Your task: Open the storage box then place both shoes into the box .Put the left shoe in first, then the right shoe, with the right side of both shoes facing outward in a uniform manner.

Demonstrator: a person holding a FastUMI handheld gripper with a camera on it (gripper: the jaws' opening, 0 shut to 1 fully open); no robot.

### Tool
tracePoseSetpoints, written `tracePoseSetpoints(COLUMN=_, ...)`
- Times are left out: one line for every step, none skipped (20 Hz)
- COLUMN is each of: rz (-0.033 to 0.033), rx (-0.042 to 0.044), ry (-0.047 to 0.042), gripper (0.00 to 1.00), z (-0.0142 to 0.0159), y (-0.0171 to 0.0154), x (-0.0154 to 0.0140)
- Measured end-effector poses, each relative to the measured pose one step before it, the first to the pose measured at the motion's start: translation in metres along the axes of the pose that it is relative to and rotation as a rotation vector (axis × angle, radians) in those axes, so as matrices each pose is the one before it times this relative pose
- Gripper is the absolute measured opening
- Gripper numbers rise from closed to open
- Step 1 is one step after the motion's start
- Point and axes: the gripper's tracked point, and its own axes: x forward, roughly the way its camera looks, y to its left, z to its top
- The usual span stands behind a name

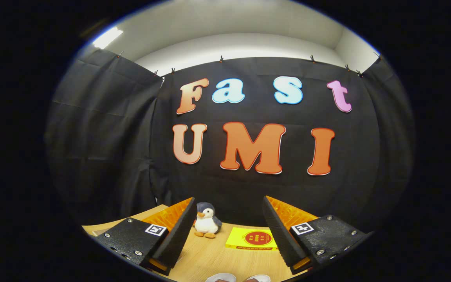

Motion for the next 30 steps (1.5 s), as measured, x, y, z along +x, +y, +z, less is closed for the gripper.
tracePoseSetpoints(rz=0.02789, rx=0.01147, ry=0.03229, gripper=1.0, z=-0.01022, y=0.00735, x=-0.00118)
tracePoseSetpoints(rz=0.03055, rx=0.01347, ry=0.03359, gripper=1.0, z=-0.01217, y=0.00954, x=0.00106)
tracePoseSetpoints(rz=0.02671, rx=0.01274, ry=0.04183, gripper=1.0, z=-0.01252, y=0.00802, x=0.00113)
tracePoseSetpoints(rz=0.01968, rx=0.01309, ry=0.03644, gripper=1.0, z=-0.01202, y=0.00578, x=0.00209)
tracePoseSetpoints(rz=0.02541, rx=0.01621, ry=0.03039, gripper=1.0, z=-0.01065, y=0.00647, x=0.00299)
tracePoseSetpoints(rz=0.03308, rx=0.02199, ry=0.03637, gripper=1.0, z=-0.01231, y=0.00985, x=0.00387)
tracePoseSetpoints(rz=0.03897, rx=0.03051, ry=0.04581, gripper=1.0, z=-0.01401, y=0.00891, x=0.00423)
tracePoseSetpoints(rz=0.03556, rx=0.04259, ry=0.05265, gripper=1.0, z=-0.01668, y=0.00716, x=0.00436)
tracePoseSetpoints(rz=0.03572, rx=0.05151, ry=0.05634, gripper=1.0, z=-0.01494, y=0.00695, x=0.00413)
tracePoseSetpoints(rz=0.03013, rx=0.05741, ry=0.0571, gripper=1.0, z=-0.01758, y=0.00695, x=0.00633)
tracePoseSetpoints(rz=0.02578, rx=0.05146, ry=0.04265, gripper=1.0, z=-0.01179, y=0.00443, x=0.00524)
tracePoseSetpoints(rz=0.02258, rx=0.04105, ry=0.03799, gripper=0.99, z=-0.00991, y=0.00242, x=0.0069)
tracePoseSetpoints(rz=0.01525, rx=0.03096, ry=0.03254, gripper=0.99, z=-0.00948, y=0.00222, x=0.00624)
tracePoseSetpoints(rz=0.01367, rx=0.01856, ry=0.03112, gripper=0.98, z=-0.00992, y=0.00191, x=0.00762)
tracePoseSetpoints(rz=0.01065, rx=0.01394, ry=0.03251, gripper=0.98, z=-0.00994, y=0.00204, x=0.00563)
tracePoseSetpoints(rz=0.01827, rx=0.01761, ry=0.02772, gripper=0.98, z=-0.00929, y=0.00333, x=0.00562)
tracePoseSetpoints(rz=0.01979, rx=0.02102, ry=0.02891, gripper=0.98, z=-0.00925, y=0.00423, x=0.0061)
tracePoseSetpoints(rz=0.02815, rx=0.02874, ry=0.03099, gripper=0.98, z=-0.00994, y=0.00501, x=0.00687)
tracePoseSetpoints(rz=0.02728, rx=0.03297, ry=0.03288, gripper=0.98, z=-0.00944, y=0.00526, x=0.00629)
tracePoseSetpoints(rz=0.03633, rx=0.04694, ry=0.03466, gripper=0.98, z=-0.00898, y=0.00545, x=0.0077)
tracePoseSetpoints(rz=0.02209, rx=0.04589, ry=0.02495, gripper=0.98, z=-0.00756, y=0.00354, x=0.00446)
tracePoseSetpoints(rz=0.01475, rx=0.02966, ry=0.01367, gripper=0.98, z=-0.0055, y=0.00275, x=0.00279)
tracePoseSetpoints(rz=-0.00009, rx=0.00922, ry=0.01586, gripper=0.98, z=-0.00502, y=-0.00066, x=0.00668)
tracePoseSetpoints(rz=-0.00139, rx=-0.00185, ry=0.01655, gripper=0.98, z=-0.00424, y=-0.00243, x=0.00782)
tracePoseSetpoints(rz=0.00043, rx=-0.00314, ry=0.01469, gripper=0.97, z=-0.00225, y=-0.00308, x=0.00809)
tracePoseSetpoints(rz=0.00245, rx=0.00059, ry=0.01383, gripper=0.98, z=-0.00333, y=-0.00139, x=0.00729)
tracePoseSetpoints(rz=0.00294, rx=0.00826, ry=0.01653, gripper=0.98, z=-0.00596, y=-0.00093, x=0.00568)
tracePoseSetpoints(rz=0.01674, rx=0.02744, ry=0.01877, gripper=0.98, z=-0.00468, y=-0.00029, x=0.00706)
tracePoseSetpoints(rz=0.018, rx=0.04278, ry=0.01619, gripper=0.98, z=-0.00318, y=0.00026, x=0.00605)
tracePoseSetpoints(rz=0.02239, rx=0.03675, ry=0.00392, gripper=0.98, z=-0.00006, y=0.00079, x=-0.00151)
